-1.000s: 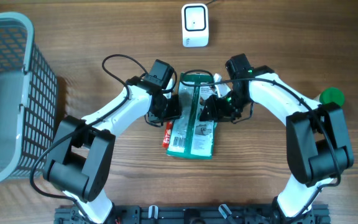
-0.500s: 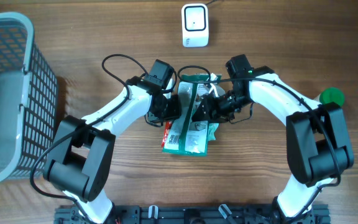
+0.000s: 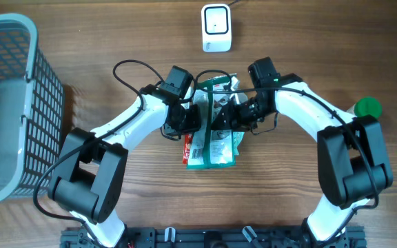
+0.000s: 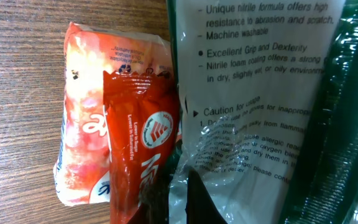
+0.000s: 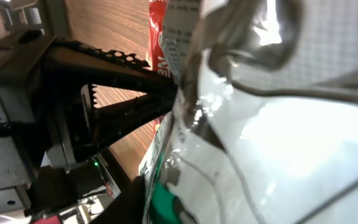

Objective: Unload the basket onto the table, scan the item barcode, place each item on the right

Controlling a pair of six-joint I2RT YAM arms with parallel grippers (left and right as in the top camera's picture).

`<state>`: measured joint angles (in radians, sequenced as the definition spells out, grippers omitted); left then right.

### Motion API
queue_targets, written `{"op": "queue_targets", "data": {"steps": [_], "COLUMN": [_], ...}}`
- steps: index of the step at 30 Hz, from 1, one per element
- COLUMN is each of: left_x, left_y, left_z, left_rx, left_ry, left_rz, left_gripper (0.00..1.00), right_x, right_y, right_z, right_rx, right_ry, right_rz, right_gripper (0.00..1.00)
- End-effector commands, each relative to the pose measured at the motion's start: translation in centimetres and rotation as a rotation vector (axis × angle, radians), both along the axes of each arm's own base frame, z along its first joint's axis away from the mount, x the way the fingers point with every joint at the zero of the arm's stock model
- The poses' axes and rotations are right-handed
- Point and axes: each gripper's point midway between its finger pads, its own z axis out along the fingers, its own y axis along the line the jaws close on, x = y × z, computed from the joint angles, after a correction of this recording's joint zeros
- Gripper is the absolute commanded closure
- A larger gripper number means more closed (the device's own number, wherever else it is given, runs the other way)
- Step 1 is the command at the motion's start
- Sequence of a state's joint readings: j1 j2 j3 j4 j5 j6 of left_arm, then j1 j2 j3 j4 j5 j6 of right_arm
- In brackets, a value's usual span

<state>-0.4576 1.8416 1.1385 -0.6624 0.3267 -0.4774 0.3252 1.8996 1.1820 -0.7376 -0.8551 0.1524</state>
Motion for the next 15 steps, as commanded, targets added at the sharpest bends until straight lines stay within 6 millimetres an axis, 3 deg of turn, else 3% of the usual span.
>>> {"op": "queue_targets", "data": {"steps": [1,3,7,11,15], "left_x": [0.0,0.0,0.0,0.1,1.3], "left_y": [-0.1,-0.1,-0.1,-0.1,0.5], "left_z": [-0.6,-0.6,-0.6,-0.3,1.4], "left_rx": [0.012,0.012,0.011,0.008,0.019], "left_ry": [0.014,0.014,0.013,-0.009,-0.079], "left_rz": [0.005,0.005,0.005,-0.028,-0.012], "left_gripper": [0.96,0.96,0.96,0.96,0.96], "right_x": [-0.1,0.0,0.0,0.1,0.1], "right_y": [0.2,0.1,0.1,0.1,0.1], "right_z": [0.8,0.7,0.8,0.8,0.8], "right_rx": [-0.001,-0.001,0.0,0.002,-0.011], "right_ry": [-0.022,-0.022,-0.026,-0.03,0.031], "right_rz": [0.001,-0.003,-0.001,-0.002,-0.057], "right_gripper": [0.7,0.74,0.96,0.96,0.96]}}
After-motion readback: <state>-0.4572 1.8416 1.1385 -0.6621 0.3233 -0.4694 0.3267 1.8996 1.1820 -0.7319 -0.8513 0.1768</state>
